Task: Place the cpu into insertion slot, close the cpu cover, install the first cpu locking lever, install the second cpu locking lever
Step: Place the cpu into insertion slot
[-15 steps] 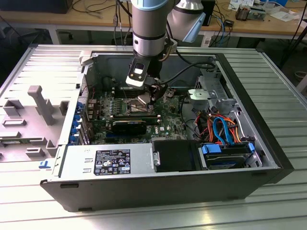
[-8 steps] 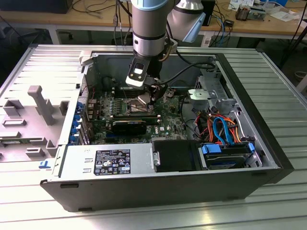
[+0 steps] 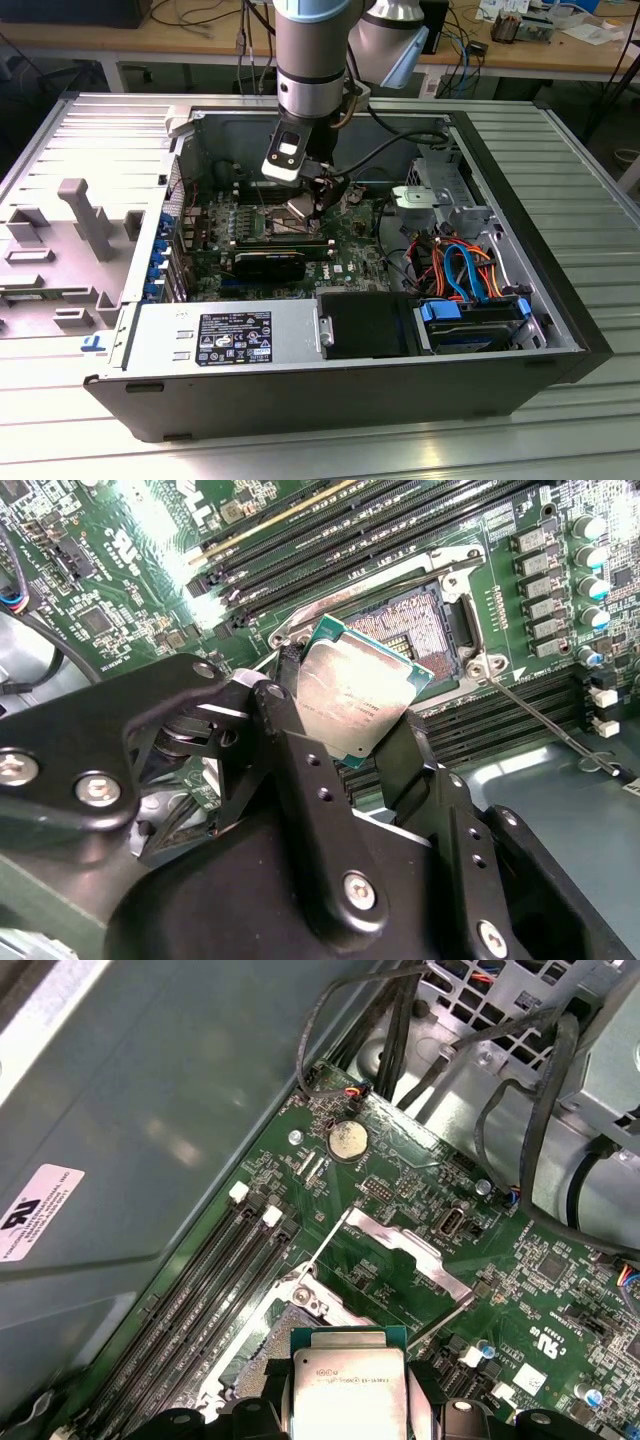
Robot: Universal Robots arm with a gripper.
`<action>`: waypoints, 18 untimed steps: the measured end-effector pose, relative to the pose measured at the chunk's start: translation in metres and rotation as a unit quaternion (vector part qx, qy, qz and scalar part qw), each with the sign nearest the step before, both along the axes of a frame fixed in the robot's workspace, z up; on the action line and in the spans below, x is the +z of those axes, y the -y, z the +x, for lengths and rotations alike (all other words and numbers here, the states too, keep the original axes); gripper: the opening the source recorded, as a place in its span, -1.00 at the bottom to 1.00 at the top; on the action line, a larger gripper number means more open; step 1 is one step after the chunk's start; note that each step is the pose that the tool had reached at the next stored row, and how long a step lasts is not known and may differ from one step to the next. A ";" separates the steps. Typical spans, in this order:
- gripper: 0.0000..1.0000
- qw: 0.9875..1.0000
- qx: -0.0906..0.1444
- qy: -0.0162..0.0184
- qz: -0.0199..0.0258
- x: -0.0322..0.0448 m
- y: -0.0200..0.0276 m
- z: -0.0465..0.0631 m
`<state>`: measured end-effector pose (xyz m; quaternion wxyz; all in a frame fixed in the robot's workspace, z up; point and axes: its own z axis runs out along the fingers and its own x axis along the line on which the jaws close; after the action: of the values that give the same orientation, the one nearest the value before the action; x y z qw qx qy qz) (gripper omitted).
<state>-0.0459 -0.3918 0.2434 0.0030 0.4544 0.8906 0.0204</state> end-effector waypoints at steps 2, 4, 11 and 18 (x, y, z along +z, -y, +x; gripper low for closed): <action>0.09 1.000 -0.001 0.000 0.000 -0.0001 0.0000 0.000; 0.09 1.000 -0.002 0.000 0.000 -0.0001 0.0000 0.000; 0.09 1.000 -0.005 0.000 0.000 -0.0003 0.0000 0.000; 0.09 1.000 -0.016 0.000 0.000 -0.0004 0.0000 0.000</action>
<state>-0.0458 -0.3918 0.2430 0.0033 0.4681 0.8834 0.0203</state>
